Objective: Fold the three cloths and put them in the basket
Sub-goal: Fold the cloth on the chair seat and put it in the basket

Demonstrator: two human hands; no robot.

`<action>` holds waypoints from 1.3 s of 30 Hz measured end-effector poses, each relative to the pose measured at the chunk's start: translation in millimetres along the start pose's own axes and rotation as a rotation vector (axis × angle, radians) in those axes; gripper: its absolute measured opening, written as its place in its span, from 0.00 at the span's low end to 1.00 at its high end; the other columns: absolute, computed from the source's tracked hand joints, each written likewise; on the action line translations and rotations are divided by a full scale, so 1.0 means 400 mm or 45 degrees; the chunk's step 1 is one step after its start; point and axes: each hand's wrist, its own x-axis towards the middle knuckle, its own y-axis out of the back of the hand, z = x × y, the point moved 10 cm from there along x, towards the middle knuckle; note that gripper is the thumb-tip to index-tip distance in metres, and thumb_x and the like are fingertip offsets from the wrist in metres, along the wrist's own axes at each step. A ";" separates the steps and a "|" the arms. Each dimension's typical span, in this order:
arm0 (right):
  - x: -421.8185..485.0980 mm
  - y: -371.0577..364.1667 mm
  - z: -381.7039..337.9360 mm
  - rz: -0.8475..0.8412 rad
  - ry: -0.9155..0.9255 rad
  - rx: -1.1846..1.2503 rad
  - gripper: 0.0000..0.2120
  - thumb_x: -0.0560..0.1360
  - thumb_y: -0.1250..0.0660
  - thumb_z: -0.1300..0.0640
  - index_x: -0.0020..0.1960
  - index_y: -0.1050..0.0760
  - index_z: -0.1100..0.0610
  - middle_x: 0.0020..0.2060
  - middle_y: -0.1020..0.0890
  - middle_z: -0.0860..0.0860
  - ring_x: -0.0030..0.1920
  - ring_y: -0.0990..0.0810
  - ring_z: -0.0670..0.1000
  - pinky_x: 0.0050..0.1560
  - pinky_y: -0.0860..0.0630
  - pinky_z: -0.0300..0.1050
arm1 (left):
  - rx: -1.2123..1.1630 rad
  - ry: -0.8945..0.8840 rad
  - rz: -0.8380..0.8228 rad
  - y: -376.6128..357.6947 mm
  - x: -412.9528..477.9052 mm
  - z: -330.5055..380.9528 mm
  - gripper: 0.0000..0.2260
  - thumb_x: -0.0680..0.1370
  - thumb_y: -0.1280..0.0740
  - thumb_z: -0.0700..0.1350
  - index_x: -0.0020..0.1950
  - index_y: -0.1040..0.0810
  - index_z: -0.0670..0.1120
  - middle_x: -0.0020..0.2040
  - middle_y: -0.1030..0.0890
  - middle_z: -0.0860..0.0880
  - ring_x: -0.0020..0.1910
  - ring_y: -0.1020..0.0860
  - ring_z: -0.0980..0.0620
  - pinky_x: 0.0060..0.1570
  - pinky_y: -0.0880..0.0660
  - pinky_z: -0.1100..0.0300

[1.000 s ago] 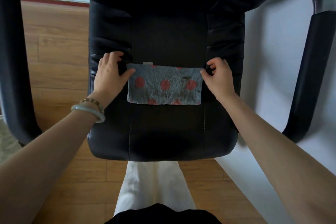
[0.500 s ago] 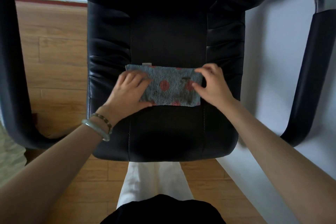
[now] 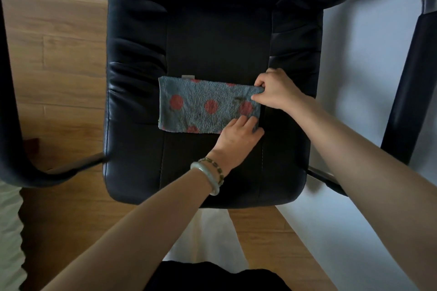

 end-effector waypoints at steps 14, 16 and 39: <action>-0.015 0.000 0.007 -0.129 -0.253 0.618 0.12 0.66 0.27 0.63 0.40 0.28 0.51 0.41 0.20 0.54 0.43 0.19 0.54 0.43 0.19 0.50 | -0.369 0.438 0.253 0.047 -0.028 -0.064 0.09 0.64 0.27 0.34 0.41 0.24 0.40 0.37 0.23 0.43 0.32 0.23 0.44 0.22 0.25 0.56; -0.020 0.002 -0.008 -0.140 -0.264 0.746 0.14 0.66 0.26 0.65 0.41 0.29 0.52 0.44 0.19 0.57 0.46 0.18 0.54 0.45 0.18 0.53 | -0.507 0.493 0.329 0.071 -0.057 -0.073 0.07 0.68 0.30 0.33 0.42 0.25 0.38 0.40 0.22 0.41 0.33 0.23 0.43 0.27 0.24 0.54; 0.081 -0.077 -0.423 -0.082 -0.228 0.754 0.14 0.68 0.25 0.61 0.50 0.26 0.58 0.52 0.23 0.55 0.42 0.18 0.52 0.39 0.17 0.46 | -0.952 1.520 0.595 0.159 -0.438 -0.431 0.04 0.73 0.31 0.40 0.47 0.23 0.45 0.41 0.20 0.53 0.42 0.21 0.54 0.44 0.26 0.64</action>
